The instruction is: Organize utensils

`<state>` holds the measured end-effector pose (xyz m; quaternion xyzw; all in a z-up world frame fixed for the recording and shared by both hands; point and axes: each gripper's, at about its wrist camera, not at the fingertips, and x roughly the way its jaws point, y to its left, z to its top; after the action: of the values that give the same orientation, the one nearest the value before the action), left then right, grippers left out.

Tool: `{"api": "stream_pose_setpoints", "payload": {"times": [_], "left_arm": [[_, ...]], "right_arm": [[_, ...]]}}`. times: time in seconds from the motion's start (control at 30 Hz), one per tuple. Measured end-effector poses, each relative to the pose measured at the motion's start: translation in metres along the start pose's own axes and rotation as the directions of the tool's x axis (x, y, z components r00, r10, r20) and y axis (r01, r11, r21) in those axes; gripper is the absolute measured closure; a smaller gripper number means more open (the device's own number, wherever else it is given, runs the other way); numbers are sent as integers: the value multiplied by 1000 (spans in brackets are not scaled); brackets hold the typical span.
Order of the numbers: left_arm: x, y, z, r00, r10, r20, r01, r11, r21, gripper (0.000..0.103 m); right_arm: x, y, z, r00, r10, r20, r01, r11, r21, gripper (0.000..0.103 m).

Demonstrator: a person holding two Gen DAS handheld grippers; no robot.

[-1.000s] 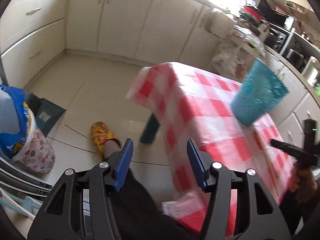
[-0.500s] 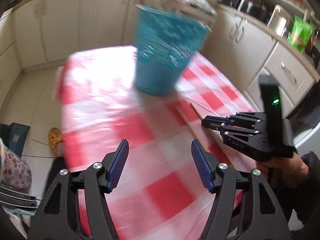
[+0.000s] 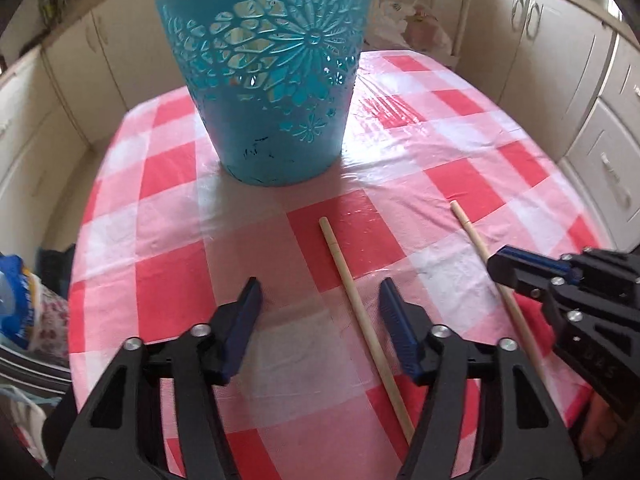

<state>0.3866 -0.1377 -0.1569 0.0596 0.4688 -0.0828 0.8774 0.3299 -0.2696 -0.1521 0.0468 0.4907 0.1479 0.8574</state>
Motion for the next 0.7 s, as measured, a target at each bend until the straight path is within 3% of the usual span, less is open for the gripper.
{"api": "stream_pose_setpoints", "payload": {"times": [0.03,0.2,0.47,0.7], "left_arm": [[0,0,0,1000,-3,5,3,1000,-2,56],[-1,-11,2,999,-34,15,34,999,22,94],[-4,-13,0,995,-100,4,100,995,30,98],[-10,-10,-10,994,-112,14,111,993,44,98]], "right_arm": [[-1,-1,0,1000,-1,0,1,1000,-1,95],[0,-4,-2,1000,-3,-8,3,1000,2,95],[2,7,-3,999,-53,12,54,996,-67,96],[2,0,1,1000,10,20,-10,1000,-8,97]]}}
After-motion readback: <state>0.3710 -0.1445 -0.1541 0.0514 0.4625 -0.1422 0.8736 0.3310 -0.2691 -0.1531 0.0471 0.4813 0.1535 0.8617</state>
